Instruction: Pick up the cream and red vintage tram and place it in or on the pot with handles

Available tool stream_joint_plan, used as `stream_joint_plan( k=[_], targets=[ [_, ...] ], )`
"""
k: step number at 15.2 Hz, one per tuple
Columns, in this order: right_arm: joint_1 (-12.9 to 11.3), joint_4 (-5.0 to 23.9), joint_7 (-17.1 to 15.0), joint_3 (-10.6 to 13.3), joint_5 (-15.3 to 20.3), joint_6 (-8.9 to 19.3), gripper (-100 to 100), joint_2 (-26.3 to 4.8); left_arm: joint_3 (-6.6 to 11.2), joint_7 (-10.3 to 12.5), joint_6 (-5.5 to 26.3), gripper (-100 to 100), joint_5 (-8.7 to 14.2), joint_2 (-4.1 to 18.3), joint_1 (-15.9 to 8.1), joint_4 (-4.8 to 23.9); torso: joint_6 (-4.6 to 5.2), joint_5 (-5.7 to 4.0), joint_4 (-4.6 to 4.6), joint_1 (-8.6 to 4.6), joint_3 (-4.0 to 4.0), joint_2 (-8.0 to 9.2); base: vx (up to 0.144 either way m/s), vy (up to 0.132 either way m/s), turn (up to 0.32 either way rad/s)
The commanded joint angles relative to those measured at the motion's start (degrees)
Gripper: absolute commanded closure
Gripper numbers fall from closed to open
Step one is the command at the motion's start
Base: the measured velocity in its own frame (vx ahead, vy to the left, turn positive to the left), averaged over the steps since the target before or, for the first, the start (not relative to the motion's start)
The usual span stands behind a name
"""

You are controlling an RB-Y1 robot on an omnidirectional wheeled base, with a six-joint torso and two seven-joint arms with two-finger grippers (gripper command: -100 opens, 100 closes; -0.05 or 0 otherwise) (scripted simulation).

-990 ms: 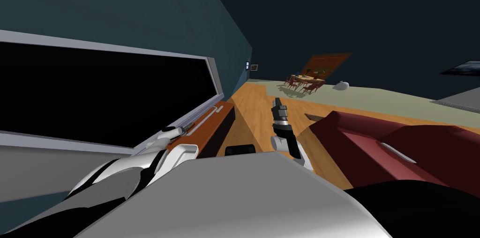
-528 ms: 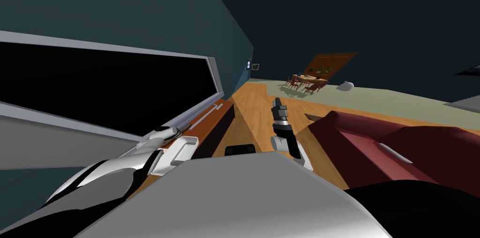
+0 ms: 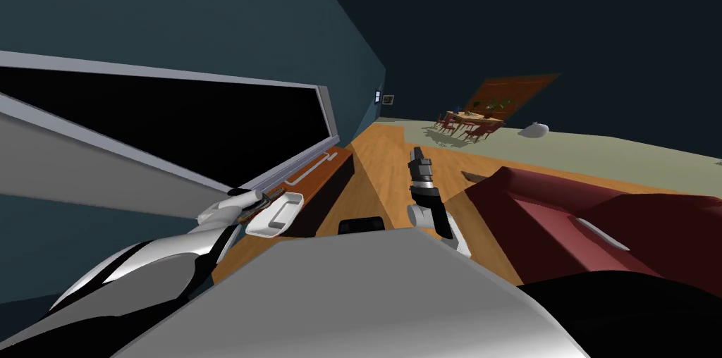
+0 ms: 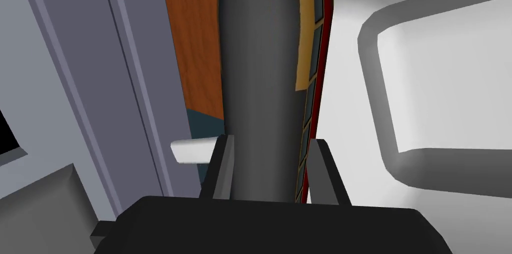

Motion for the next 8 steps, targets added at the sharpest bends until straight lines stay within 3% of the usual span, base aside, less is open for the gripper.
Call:
stream_joint_plan(
  k=[1, 2, 6, 7, 8],
  targets=[
    [0.0, 0.0, 0.0, 0.0, 0.0, 0.0, 0, 0.0, 0.0, 0.0, 0.0, 100, 0.0, 0.0, 0.0, 0.0, 0.0, 0.0, 0.0, 0.0, 0.0, 0.0, -0.104, -0.021, 0.061],
    [0.0, 0.0, 0.0, 0.0, 0.0, 0.0, 0, 0.0, -0.03, -0.2, 0.2, -100, 0.1, 0.0, 0.0, 0.2, 0.05, 0.01, 0.0, 0.09, -0.07, -0.16, -0.041, -0.011, 0.014],
    [0.0, 0.0, 0.0, 0.0, 0.0, 0.0, 0, 0.0, -0.03, -0.3, 0.2, -100, 0.1, 0.0, 0.0, 0.2, 0.11, 0.03, -0.12, 0.21, -0.4, -0.72, -0.01, -0.002, 0.001],
    [0.0, 0.0, 0.0, 0.0, 0.0, 0.0, 0, 0.0, -0.35, -0.3, 2.3, -100, 0.8, 1.3, -0.4, -0.4, 0.11, 0.04, -0.14, 0.22, -0.42, -0.77, -0.011, -0.006, -0.042],
    [0.0, 0.0, 0.0, 0.0, 0.0, 0.0, 0, 0.0, -0.35, -0.3, 2.3, -100, 0.8, 1.3, -0.4, -0.4, 0.13, 0.02, -0.14, 0.21, -0.43, -0.78, -0.014, -0.007, -0.052]
  ],
)
